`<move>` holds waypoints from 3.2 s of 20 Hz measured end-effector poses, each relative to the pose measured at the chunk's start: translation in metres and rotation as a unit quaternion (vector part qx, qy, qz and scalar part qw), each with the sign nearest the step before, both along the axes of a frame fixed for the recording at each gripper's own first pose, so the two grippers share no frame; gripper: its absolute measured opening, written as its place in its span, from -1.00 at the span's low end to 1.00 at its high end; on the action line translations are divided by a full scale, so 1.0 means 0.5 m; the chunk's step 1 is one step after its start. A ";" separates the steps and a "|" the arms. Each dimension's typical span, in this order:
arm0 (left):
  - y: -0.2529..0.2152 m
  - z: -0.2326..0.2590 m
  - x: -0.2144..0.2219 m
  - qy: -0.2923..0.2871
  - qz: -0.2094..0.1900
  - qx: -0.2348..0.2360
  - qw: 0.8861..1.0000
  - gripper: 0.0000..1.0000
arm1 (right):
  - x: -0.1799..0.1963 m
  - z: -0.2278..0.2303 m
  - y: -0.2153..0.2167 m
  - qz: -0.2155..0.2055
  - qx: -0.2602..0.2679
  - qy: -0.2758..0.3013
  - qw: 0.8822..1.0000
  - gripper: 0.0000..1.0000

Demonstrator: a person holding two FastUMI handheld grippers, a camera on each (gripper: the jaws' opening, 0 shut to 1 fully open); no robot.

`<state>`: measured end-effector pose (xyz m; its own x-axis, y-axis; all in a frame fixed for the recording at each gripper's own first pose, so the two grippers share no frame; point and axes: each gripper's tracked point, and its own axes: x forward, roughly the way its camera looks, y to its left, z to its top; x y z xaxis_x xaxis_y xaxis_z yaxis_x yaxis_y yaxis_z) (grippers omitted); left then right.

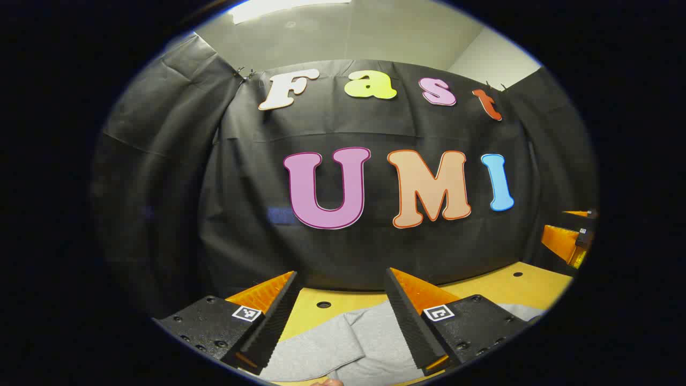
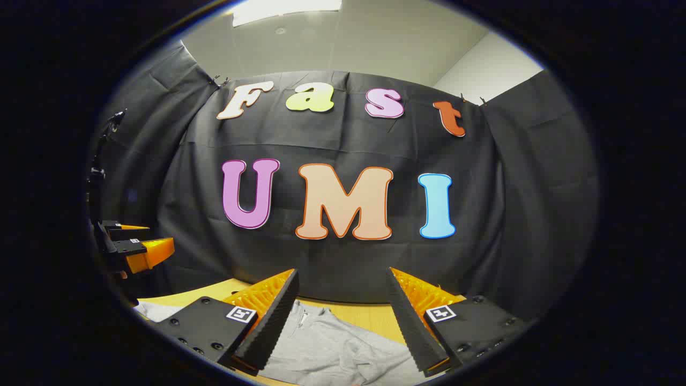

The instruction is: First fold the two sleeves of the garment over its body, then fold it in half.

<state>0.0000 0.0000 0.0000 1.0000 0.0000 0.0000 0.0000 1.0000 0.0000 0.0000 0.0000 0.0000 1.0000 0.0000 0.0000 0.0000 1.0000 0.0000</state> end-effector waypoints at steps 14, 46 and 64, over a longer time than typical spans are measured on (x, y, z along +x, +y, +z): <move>-0.006 0.013 -0.004 -0.009 0.003 0.007 1.000 0.87 | 0.002 0.000 -0.005 -0.005 0.008 0.004 1.000 1.00; -0.064 -0.022 0.019 0.003 -0.035 0.019 0.999 0.91 | -0.149 -0.262 -0.409 -0.167 -0.051 0.199 0.964 0.98; -0.117 -0.055 0.033 0.026 -0.063 0.018 0.997 0.90 | -0.389 -0.541 -0.478 -0.190 -0.021 0.394 0.899 1.00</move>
